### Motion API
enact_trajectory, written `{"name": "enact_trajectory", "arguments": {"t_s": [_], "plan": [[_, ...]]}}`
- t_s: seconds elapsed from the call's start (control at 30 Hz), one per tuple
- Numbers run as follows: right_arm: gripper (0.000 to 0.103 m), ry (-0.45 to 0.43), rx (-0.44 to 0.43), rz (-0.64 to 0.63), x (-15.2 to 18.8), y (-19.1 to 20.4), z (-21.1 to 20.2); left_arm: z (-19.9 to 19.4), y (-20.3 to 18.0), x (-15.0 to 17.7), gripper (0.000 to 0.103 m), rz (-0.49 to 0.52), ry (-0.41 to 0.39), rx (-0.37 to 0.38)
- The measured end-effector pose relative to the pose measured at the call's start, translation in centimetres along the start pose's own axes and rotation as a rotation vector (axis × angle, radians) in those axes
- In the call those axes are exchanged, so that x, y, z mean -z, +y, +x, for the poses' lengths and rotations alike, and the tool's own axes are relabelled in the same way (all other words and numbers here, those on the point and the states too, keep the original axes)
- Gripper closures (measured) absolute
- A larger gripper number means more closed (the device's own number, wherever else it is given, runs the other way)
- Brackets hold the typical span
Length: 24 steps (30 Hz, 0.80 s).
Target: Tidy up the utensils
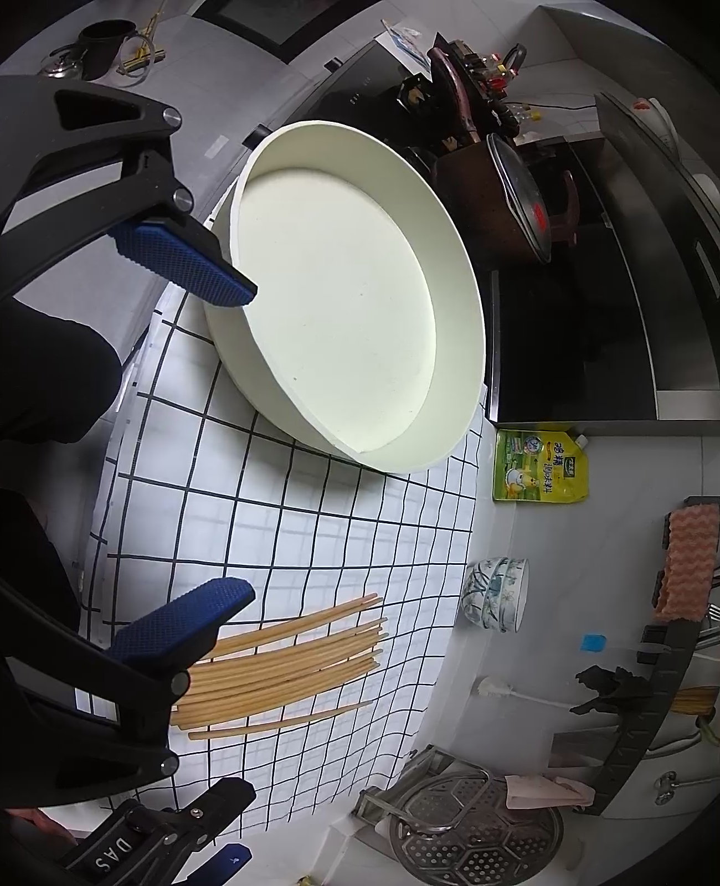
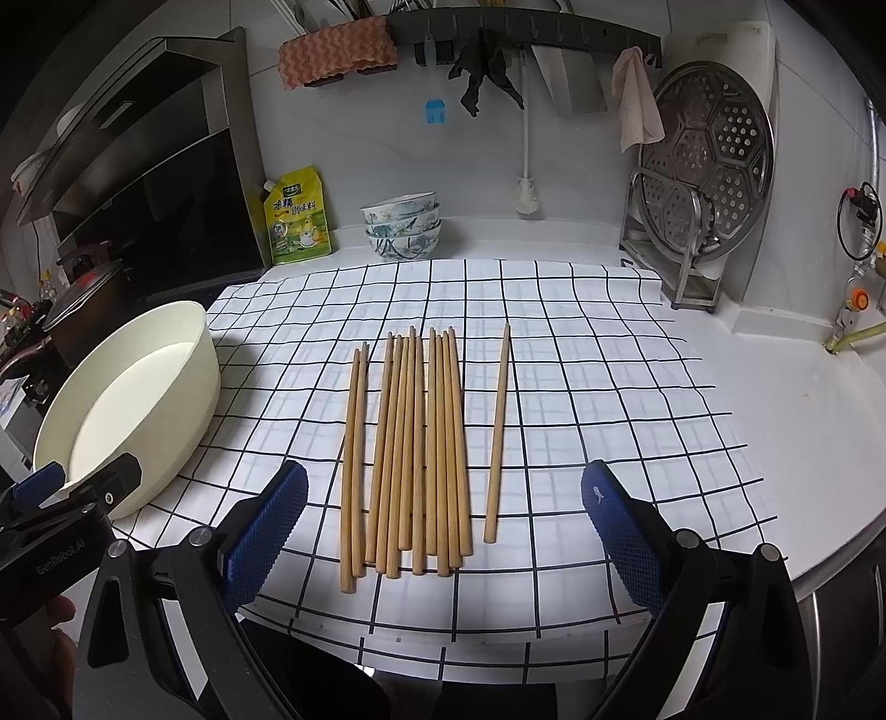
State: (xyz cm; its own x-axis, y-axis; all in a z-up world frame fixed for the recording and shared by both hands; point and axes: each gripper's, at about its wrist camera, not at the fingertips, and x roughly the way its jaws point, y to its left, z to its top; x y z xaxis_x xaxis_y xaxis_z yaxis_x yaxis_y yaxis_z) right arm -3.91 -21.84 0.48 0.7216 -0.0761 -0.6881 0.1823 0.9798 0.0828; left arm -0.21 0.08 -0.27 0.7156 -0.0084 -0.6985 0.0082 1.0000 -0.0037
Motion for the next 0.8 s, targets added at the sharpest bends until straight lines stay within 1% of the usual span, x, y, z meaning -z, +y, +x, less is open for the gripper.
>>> {"name": "enact_trajectory", "arguments": {"t_s": [0.8], "plan": [[0.008, 0.017, -0.004, 0.009, 0.12, -0.57, 0.62, 0.72, -0.46, 0.15, 0.006, 0.014, 0.017, 0.0]]}}
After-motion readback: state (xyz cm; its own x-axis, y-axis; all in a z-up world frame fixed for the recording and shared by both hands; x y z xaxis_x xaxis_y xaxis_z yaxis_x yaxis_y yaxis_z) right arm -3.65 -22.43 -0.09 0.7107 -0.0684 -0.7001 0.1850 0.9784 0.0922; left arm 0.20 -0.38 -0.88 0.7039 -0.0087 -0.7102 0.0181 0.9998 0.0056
